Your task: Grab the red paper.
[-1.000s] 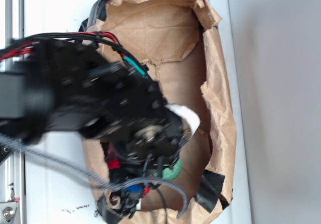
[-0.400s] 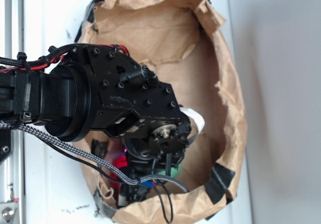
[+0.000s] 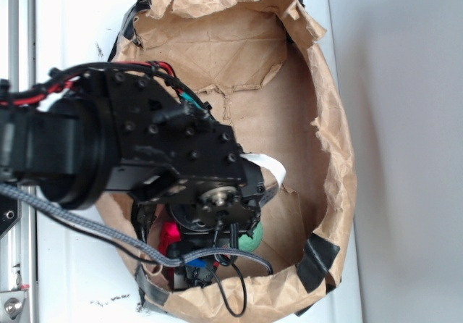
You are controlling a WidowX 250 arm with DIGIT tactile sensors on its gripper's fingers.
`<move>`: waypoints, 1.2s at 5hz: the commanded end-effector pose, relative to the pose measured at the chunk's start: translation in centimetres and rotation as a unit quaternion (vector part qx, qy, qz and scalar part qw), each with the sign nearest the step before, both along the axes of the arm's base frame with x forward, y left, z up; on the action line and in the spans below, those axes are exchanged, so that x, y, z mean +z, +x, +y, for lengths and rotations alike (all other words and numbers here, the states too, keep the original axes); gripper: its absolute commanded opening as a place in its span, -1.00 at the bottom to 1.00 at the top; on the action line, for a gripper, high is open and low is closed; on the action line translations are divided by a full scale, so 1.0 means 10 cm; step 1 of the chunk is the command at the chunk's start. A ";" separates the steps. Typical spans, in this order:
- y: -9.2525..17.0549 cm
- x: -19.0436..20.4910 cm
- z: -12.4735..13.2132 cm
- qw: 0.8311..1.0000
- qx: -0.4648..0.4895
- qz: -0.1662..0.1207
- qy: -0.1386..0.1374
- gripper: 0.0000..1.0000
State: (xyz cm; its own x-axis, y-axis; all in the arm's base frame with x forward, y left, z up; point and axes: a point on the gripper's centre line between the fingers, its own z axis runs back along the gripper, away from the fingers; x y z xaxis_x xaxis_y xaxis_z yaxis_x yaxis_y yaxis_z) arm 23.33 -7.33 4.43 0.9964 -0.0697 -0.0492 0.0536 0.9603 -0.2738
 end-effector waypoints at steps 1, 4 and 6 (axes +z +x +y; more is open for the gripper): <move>0.05 0.13 0.00 1.000 -0.006 -0.025 0.000 -1.00; 0.26 1.02 0.92 0.979 0.171 -0.098 0.056 -1.00; 0.09 1.38 0.92 0.968 0.170 -0.095 0.159 -1.00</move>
